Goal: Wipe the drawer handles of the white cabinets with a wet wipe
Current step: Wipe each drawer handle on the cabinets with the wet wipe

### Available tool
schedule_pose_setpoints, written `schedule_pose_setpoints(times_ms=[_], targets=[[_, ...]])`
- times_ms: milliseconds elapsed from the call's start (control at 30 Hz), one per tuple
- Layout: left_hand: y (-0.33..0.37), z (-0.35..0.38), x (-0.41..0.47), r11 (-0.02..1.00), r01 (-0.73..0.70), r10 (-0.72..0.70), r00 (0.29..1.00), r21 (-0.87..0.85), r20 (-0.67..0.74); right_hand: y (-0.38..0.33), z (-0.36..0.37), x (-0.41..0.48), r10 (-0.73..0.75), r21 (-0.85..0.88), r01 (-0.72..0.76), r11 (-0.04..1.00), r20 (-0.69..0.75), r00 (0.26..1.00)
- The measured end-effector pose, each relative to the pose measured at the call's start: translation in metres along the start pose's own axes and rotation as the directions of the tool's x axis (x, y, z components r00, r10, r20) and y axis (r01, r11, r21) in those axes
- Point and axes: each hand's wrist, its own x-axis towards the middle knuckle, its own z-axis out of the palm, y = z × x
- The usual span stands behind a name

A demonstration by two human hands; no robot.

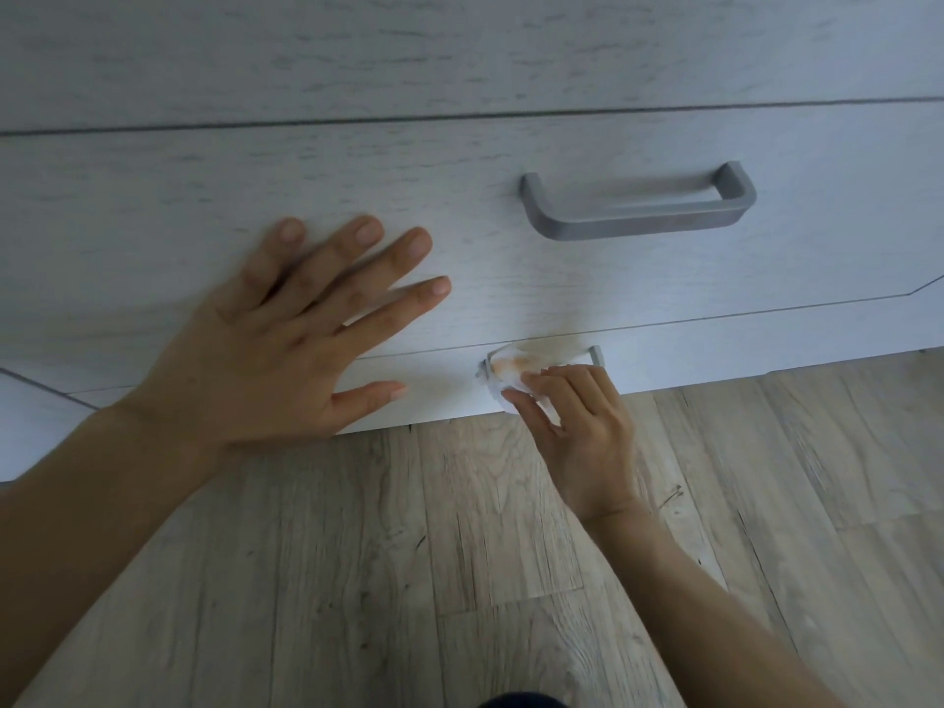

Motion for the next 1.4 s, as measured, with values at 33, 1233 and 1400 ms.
schedule_pose_setpoints(times_ms=[33,1233,1400], targets=[[0.000,0.000,0.000,1.000,-0.003,0.003,1.000,-0.006,-0.001,0.004,-0.002,0.001,-0.012,0.000,0.012,1.000,0.008,1.000],[0.000,0.000,0.000,1.000,-0.016,0.016,1.000,0.002,0.015,0.032,-0.018,0.007,-0.232,0.026,0.231,0.973,0.112,0.966],[-0.001,-0.001,-0.002,1.000,-0.009,0.008,0.999,0.005,0.032,0.061,-0.036,0.011,-0.283,-0.003,0.289,0.957,0.197,0.939]])
